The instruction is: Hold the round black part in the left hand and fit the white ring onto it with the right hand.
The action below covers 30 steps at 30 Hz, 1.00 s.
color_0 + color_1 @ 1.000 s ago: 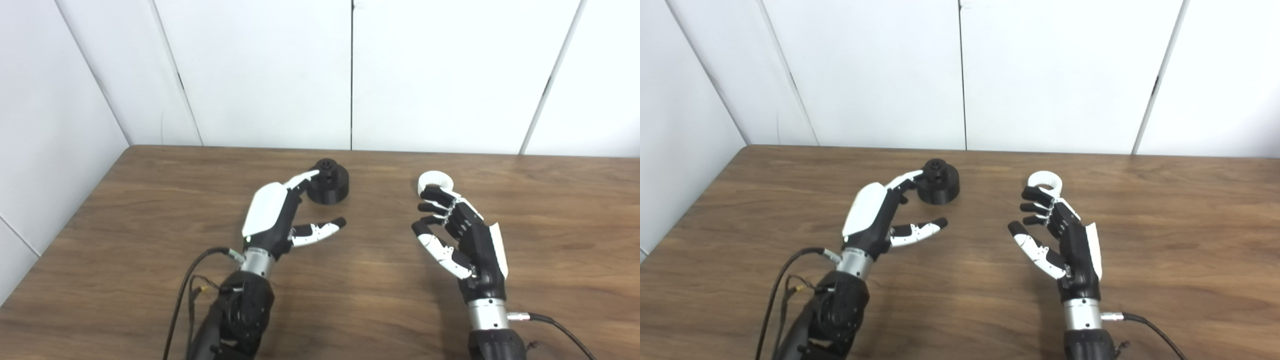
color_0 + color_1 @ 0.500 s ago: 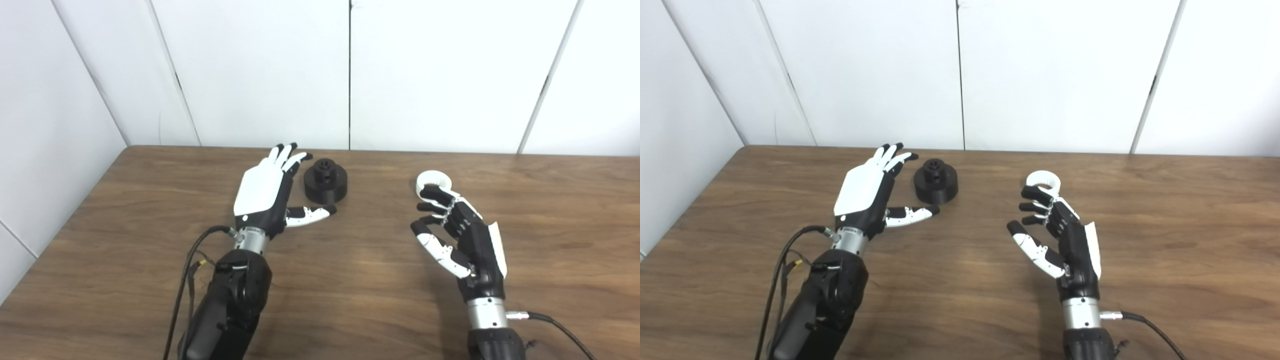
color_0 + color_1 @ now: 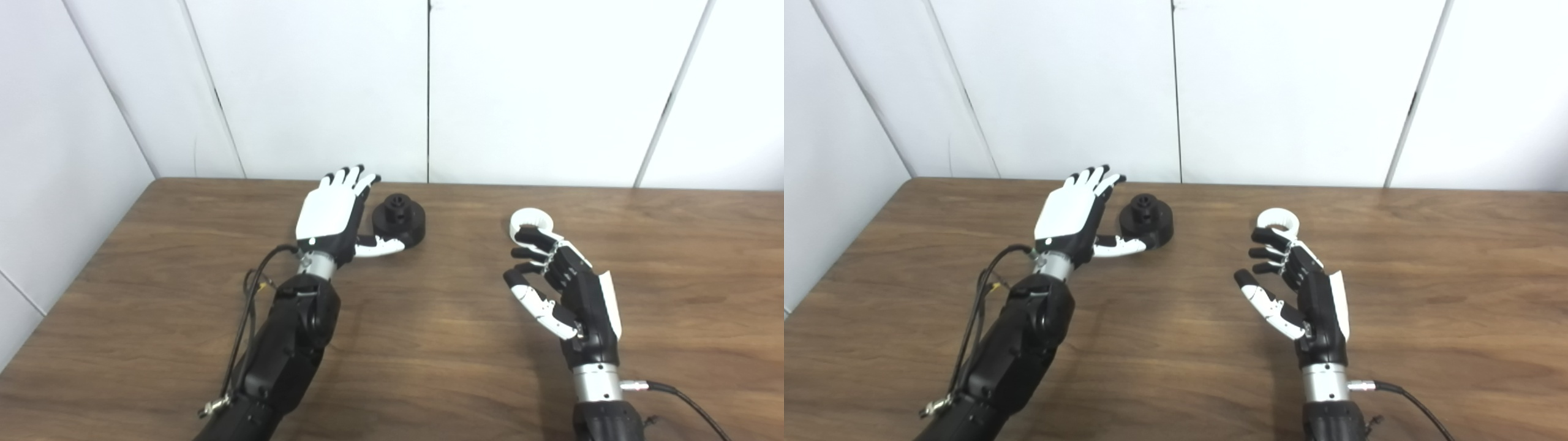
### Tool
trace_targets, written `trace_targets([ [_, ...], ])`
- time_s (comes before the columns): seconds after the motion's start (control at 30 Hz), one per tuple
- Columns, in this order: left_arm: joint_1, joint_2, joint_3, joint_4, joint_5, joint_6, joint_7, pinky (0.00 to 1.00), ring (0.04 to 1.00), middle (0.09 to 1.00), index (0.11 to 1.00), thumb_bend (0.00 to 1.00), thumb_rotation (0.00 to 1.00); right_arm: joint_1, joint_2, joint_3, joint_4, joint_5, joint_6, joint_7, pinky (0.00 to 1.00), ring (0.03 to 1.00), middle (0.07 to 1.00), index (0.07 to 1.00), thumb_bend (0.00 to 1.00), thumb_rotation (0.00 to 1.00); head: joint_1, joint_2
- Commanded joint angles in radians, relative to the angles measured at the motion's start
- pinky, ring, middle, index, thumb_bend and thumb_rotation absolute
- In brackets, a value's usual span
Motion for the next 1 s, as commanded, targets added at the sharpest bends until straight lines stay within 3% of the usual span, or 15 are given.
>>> trace_targets([
  [0.0,-0.080,0.029,-0.003,0.020,0.001,-0.018,0.047,1.00,1.000,0.989,0.924,0.93,0.56,0.026,-0.015,-0.016,0.030,-0.003,-0.011,-0.002,0.57,0.669,0.731,0.708,0.64,0.32,-0.001,0.000],
  [0.2,-0.130,0.039,-0.029,0.111,-0.012,-0.026,0.062,1.00,1.000,0.996,0.936,0.96,0.56,0.030,-0.014,-0.015,0.017,-0.003,-0.005,-0.001,0.58,0.676,0.737,0.707,0.63,0.32,-0.006,0.003],
  [0.53,-0.186,0.052,-0.069,0.209,-0.019,0.023,0.008,1.00,1.000,1.000,0.967,1.00,0.63,0.036,-0.010,-0.019,0.007,-0.007,-0.004,-0.004,0.58,0.675,0.737,0.707,0.64,0.33,-0.016,0.005],
  [0.97,-0.256,0.063,-0.105,0.366,-0.072,-0.027,0.031,1.00,1.000,1.000,0.920,1.00,0.67,0.044,-0.012,-0.021,-0.013,-0.026,0.012,-0.010,0.57,0.670,0.731,0.712,0.63,0.35,-0.027,0.007],
])
